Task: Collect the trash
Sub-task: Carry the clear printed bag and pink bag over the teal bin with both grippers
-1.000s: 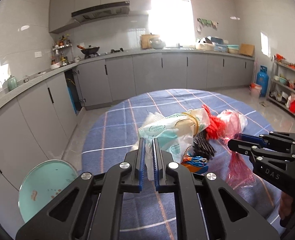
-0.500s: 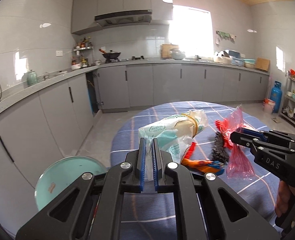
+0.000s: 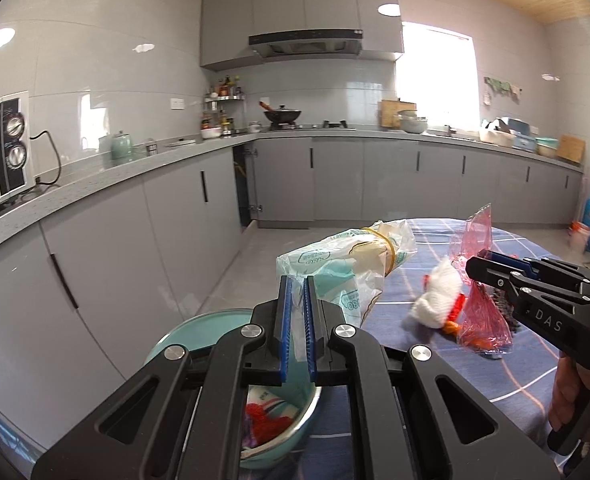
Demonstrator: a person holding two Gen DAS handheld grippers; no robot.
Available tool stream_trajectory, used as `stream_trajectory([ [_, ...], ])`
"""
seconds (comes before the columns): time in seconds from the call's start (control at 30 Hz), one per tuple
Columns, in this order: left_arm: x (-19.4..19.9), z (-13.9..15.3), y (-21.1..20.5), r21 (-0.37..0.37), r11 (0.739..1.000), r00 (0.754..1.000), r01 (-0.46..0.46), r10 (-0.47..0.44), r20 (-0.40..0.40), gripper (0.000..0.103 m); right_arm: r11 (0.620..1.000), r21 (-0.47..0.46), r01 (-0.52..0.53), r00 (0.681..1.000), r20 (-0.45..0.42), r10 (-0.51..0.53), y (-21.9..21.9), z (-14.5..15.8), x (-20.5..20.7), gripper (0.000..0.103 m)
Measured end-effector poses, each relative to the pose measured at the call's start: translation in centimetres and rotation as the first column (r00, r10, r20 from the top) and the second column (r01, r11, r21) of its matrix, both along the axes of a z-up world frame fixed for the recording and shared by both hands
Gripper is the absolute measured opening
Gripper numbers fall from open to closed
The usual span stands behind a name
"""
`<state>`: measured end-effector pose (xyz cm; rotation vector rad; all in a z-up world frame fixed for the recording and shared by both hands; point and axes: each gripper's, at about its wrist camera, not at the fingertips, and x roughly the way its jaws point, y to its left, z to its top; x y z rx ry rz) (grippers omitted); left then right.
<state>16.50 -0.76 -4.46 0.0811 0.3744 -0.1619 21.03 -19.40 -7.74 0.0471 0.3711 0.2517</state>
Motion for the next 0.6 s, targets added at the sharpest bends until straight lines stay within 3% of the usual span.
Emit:
stream_trajectory([
  [0.6, 0.3, 0.5, 4.8, 0.062, 0.98, 0.982, -0.187, 0.186, 0.021, 0.007, 0.994, -0.008, -0.109, 0.994, 0.011, 0.109, 5.0, 0.2, 3.2, 0.016],
])
